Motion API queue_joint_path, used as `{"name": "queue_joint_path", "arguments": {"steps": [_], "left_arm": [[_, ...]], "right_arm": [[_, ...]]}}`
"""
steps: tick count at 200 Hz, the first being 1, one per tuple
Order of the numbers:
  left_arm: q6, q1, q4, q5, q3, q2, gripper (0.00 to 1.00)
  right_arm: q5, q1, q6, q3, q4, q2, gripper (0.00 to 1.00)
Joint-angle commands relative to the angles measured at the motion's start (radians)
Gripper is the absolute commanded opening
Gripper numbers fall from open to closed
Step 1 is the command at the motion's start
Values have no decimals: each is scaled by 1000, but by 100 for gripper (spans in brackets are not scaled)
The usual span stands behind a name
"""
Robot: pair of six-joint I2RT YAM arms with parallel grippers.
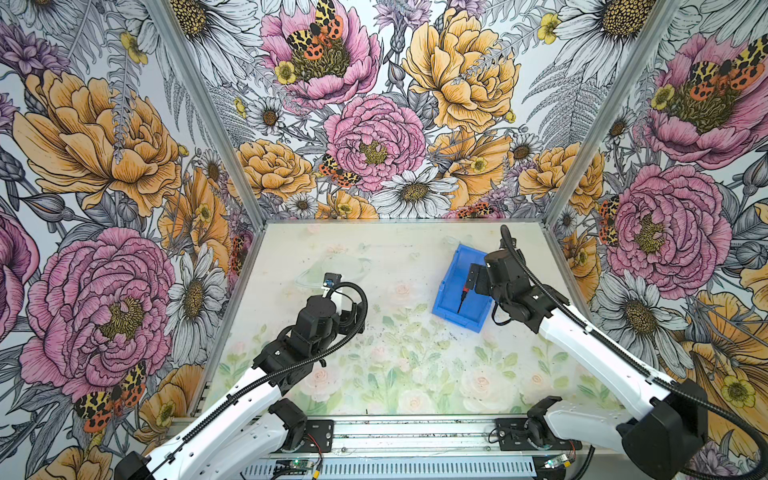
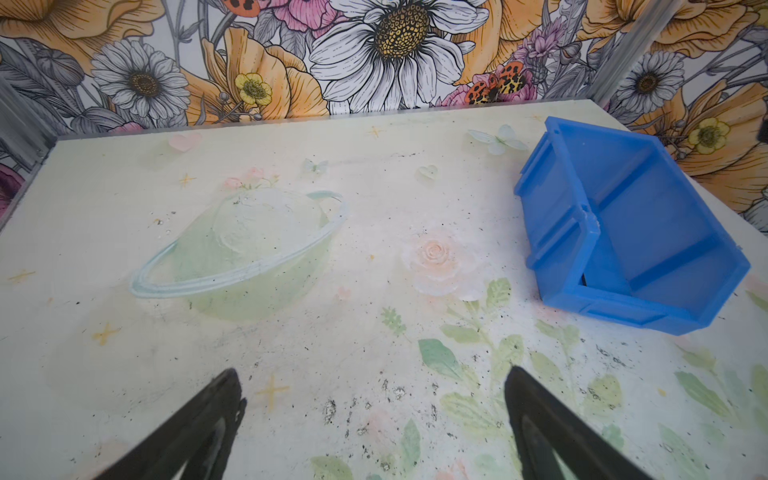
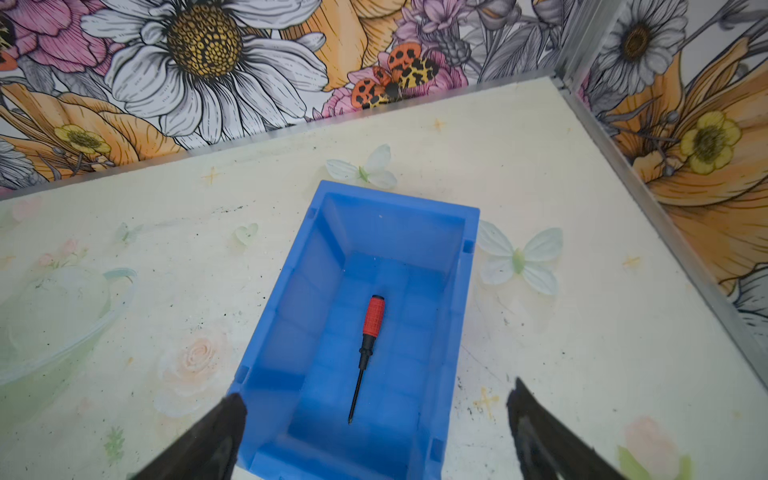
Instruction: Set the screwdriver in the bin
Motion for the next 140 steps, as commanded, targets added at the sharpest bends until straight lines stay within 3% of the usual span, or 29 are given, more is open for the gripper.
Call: {"name": "queue_joint_path", "arguments": {"steps": [1, 37, 81, 140], "left_arm": [[-26, 2, 3, -103, -27, -16, 99], [-56, 31, -17, -185, -41, -9, 99], [-32, 116, -5, -179, -85, -73, 99], [41, 348, 82, -189, -198, -171, 99]], "right_arm": [[110, -1, -53, -71, -2, -128, 100], [194, -56, -19, -199, -1, -254, 99], [356, -154, 3, -333, 47, -323, 100], [156, -256, -322, -580, 395, -431, 99]]}}
